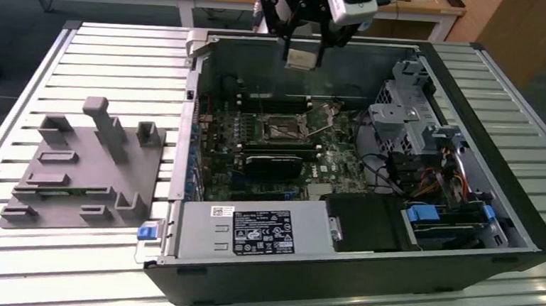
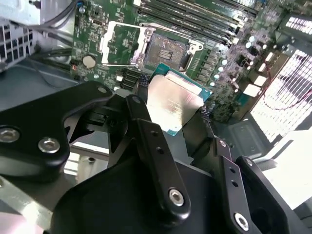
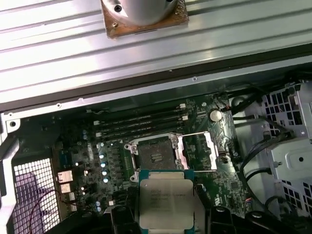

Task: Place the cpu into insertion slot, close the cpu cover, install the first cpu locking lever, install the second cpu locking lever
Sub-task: 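Place the cpu into insertion slot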

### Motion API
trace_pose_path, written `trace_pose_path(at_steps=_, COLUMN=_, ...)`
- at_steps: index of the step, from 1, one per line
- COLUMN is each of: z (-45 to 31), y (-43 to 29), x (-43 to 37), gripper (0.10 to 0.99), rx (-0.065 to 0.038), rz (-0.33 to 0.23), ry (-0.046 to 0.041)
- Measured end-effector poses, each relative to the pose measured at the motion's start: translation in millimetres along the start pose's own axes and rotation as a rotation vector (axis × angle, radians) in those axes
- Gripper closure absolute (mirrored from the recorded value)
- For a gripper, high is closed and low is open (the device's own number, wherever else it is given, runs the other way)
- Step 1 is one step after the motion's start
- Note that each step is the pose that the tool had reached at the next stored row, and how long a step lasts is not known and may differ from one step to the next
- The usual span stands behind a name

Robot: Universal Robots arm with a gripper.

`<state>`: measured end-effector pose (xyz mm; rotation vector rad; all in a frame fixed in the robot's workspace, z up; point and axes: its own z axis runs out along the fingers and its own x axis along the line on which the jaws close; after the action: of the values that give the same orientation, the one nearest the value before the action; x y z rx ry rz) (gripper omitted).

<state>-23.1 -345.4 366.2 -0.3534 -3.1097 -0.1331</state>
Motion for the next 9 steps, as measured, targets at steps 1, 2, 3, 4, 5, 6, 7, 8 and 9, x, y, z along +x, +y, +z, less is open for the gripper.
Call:
trace_pose_path(at_steps=1, z=0.1, y=0.0, x=0.0, gripper=0.553, rx=0.000, rz=0.015, ry=-0.0013)
trace_pose_path(at_steps=2, z=0.2, y=0.0, x=0.0, gripper=0.553, rx=0.000, rz=0.029, ry=-0.0027)
trace_pose_path(at_steps=3, z=0.3, y=0.0, x=0.0, gripper=0.553, rx=0.001, rz=0.043, ry=-0.0040)
trace_pose_path(at_steps=4, z=0.4, y=0.0, x=0.0, gripper=0.553, rx=0.001, rz=0.058, ry=-0.0054)
trace_pose_path(at_steps=5, z=0.5, y=0.0, x=0.0, gripper=0.553, rx=0.001, rz=0.072, ry=-0.0067)
trace_pose_path(at_steps=6, z=0.6, y=-0.1, x=0.0, gripper=0.553, rx=0.002, rz=0.086, ry=-0.0079)
trace_pose_path(at_steps=7, z=0.8, y=-0.1, x=0.0, gripper=0.553, rx=0.002, rz=0.100, ry=-0.0092)
trace_pose_path(at_steps=8, z=0.9, y=-0.1, x=0.0, gripper=0.553, rx=0.002, rz=0.113, ry=-0.0104)
trace_pose_path(at_steps=9, z=1.0, y=-0.1, x=0.0, gripper=0.553, rx=0.002, rz=0.126, ry=-0.0115)
